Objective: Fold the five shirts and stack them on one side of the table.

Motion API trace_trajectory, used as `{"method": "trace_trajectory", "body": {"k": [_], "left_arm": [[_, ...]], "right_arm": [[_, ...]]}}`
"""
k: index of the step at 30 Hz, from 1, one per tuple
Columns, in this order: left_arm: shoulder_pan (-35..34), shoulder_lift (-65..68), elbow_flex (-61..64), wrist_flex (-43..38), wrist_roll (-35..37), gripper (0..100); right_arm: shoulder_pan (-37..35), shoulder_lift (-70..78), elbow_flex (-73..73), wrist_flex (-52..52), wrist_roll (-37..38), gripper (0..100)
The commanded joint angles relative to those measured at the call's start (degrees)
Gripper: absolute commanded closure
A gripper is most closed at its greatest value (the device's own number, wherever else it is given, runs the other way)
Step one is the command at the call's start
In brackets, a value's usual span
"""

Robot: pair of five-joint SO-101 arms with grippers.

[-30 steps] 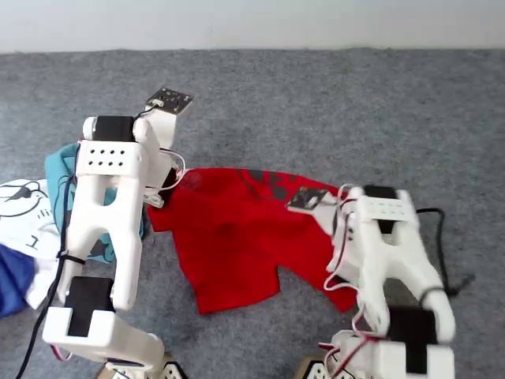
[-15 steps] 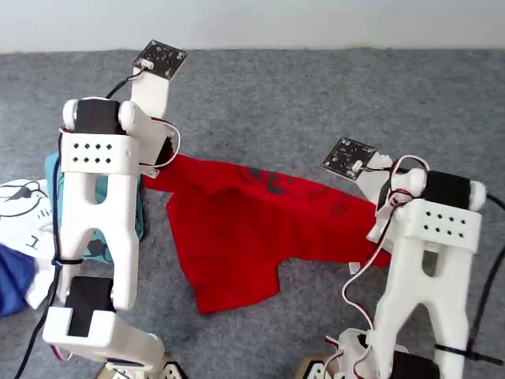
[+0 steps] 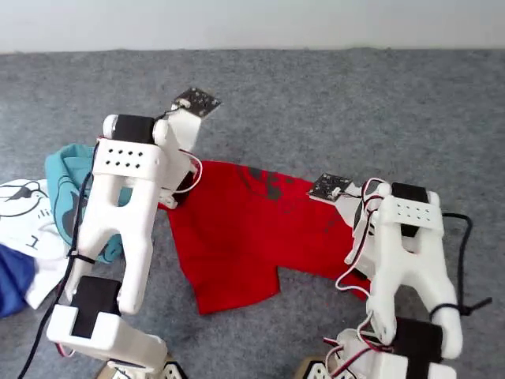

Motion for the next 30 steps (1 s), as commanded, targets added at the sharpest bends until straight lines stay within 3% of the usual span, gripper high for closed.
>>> {"method": "trace_trajectory", "body": {"k": [1, 3, 6, 23, 30], "left_arm": [[-0.5, -0.4, 0.0, -0.4, -0.7, 99], [-1.5, -0.4, 0.0, -0.4, -0.7, 99], [-2.6, -0.3, 0.0, -0.4, -0.7, 99], [-2.9, -0.2, 0.0, -0.4, -0.7, 99], [-2.9, -0.2, 0.0, -0.4, -0.7, 99]], "right_arm": [[-2.5, -0.5, -2.9, 8.0, -1.1, 85.0], [-3.9, -2.1, -3.7, 11.2, -3.7, 76.4], [-5.5, -4.5, -3.6, 10.6, -7.1, 72.8], [-9.1, -0.2, 12.4, -2.1, -6.3, 70.8], [-8.9, -0.1, 21.2, -13.1, -6.5, 72.6]]}}
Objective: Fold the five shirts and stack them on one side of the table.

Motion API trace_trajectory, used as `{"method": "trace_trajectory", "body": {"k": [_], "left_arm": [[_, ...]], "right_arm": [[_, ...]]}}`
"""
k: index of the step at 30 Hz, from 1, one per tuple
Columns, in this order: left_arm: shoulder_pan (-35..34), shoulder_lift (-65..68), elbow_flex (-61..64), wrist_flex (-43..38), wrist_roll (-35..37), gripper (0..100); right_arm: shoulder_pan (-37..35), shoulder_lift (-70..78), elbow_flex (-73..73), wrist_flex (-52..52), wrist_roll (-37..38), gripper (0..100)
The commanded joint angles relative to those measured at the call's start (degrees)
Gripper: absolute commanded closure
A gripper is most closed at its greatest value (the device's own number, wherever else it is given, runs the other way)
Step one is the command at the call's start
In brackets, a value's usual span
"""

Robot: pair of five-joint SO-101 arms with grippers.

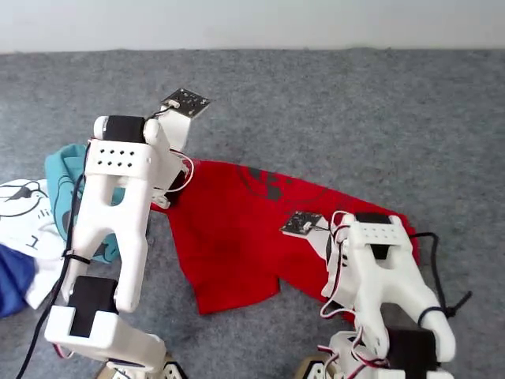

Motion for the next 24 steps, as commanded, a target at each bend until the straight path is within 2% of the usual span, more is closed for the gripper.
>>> {"method": "trace_trajectory", "body": {"k": [1, 8, 14, 24], "left_arm": [[-0.4, -0.2, -0.3, -0.4, -0.7, 99], [-0.4, -0.2, -0.3, -0.4, -0.7, 99], [-0.4, -0.5, -0.3, -0.4, -0.7, 99], [-0.4, -2.8, -6.1, 1.8, -0.7, 99]], "right_arm": [[0.1, 1.6, 3.4, -5.1, -0.4, 75.0], [0.3, 1.6, 3.4, -5.4, -0.4, 95.4], [0.4, -0.7, 1.4, -2.3, -0.5, 98.7], [0.4, -20.4, -20.4, 19.0, 1.1, 99.0]]}}
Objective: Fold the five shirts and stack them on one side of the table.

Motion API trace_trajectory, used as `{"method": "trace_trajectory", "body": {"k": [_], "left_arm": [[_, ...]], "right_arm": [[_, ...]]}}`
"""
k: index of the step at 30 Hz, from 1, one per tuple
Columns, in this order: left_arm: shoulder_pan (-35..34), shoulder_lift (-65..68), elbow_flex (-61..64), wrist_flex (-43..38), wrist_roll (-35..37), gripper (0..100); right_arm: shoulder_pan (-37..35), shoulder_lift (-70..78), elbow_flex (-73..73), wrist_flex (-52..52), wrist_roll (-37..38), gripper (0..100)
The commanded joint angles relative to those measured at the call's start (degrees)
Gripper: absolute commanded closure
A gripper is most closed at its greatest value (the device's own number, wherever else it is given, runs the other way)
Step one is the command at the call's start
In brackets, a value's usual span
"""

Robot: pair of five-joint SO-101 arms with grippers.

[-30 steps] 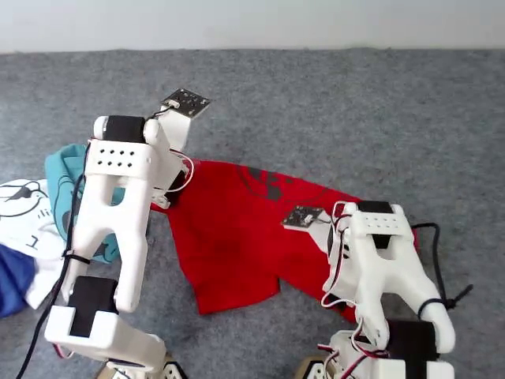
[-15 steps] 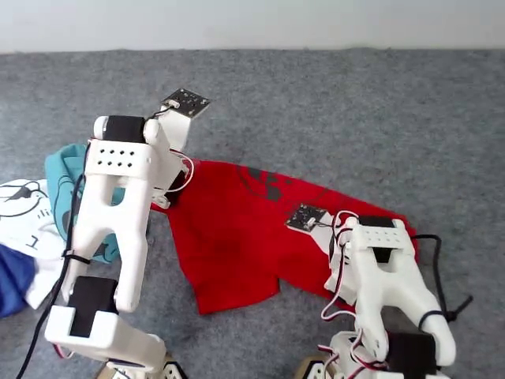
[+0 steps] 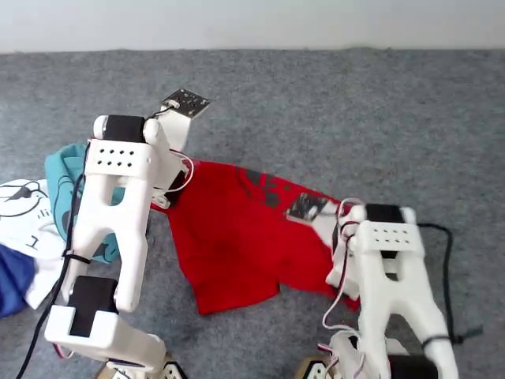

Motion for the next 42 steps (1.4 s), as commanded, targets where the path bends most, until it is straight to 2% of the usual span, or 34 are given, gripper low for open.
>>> {"method": "trace_trajectory", "body": {"k": [1, 6, 11, 23, 33, 42], "left_arm": [[-0.2, -3.9, -5.8, 1.2, -0.7, 99], [-0.3, -7.3, -13.9, 1.2, -0.7, 99], [-0.4, -9.4, -24.7, 1.1, -0.7, 99], [-0.4, -9.8, -60.5, -1.8, -1.1, 99], [0.0, -10.4, -77.5, -5.8, -14.7, 99], [0.1, -9.6, -81.0, -5.9, -16.4, 99]], "right_arm": [[0.0, -7.5, -11.6, 6.5, 2.3, 99.0], [4.3, -9.6, -25.5, 8.9, 3.7, 99.0], [10.9, -9.9, -37.1, 5.8, 7.4, 99.0], [20.2, -10.2, -61.5, 0.4, 8.3, 99.0], [28.5, -10.5, -72.8, 1.0, 8.2, 99.0], [30.0, -14.2, -73.1, 7.1, 10.7, 99.0]]}}
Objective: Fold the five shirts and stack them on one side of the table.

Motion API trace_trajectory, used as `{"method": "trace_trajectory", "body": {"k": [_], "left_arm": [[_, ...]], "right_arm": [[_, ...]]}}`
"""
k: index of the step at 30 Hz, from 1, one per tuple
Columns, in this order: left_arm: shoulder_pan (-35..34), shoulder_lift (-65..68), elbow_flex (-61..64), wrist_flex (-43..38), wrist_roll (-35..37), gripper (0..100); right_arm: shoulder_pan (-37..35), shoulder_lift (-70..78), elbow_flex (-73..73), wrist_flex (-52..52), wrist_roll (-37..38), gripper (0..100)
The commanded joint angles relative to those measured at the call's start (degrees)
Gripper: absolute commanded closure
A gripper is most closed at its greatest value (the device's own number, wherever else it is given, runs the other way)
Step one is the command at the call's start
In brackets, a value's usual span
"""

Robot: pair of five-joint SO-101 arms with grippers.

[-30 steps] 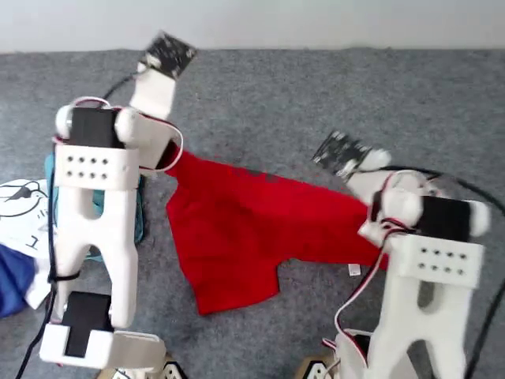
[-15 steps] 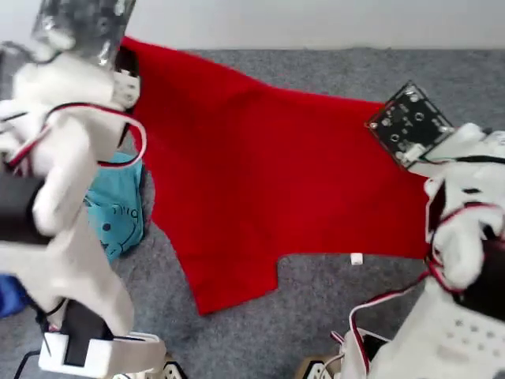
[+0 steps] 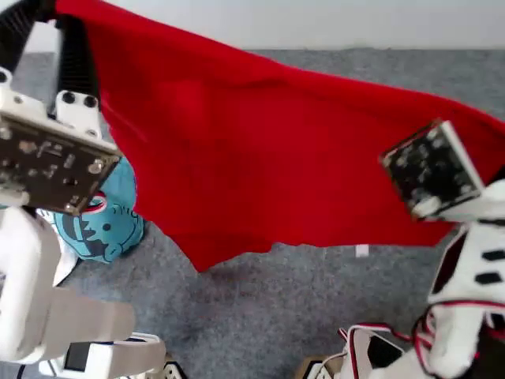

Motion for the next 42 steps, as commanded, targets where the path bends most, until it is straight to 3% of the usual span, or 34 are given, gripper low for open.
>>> {"method": "trace_trajectory", "body": {"k": [1, 8, 12, 19, 32, 37, 42], "left_arm": [[0.0, 0.1, 0.4, -1.5, -0.5, 99], [0.1, 6.9, 14.5, -2.6, -0.4, 99], [1.1, 14.6, 23.4, -6.7, -0.4, 99], [2.5, 31.0, 27.0, -23.6, -0.4, 99], [3.5, 49.1, 26.9, -61.6, -0.5, 99], [4.0, 51.9, 27.0, -68.6, -0.5, 99], [4.3, 54.3, 27.0, -66.6, -0.5, 99]], "right_arm": [[1.5, 0.9, -0.7, 2.2, 0.8, 99.0], [-2.3, 10.2, 8.2, 0.0, 0.8, 99.0], [-5.9, 17.3, 16.8, -7.2, 0.7, 99.0], [-6.5, 31.3, 28.7, -34.5, -0.2, 99.0], [-7.3, 52.0, 28.8, -78.1, -0.2, 99.0], [-9.6, 55.1, 28.8, -85.7, 2.9, 99.0], [-10.6, 56.6, 28.9, -85.9, 3.9, 99.0]]}}
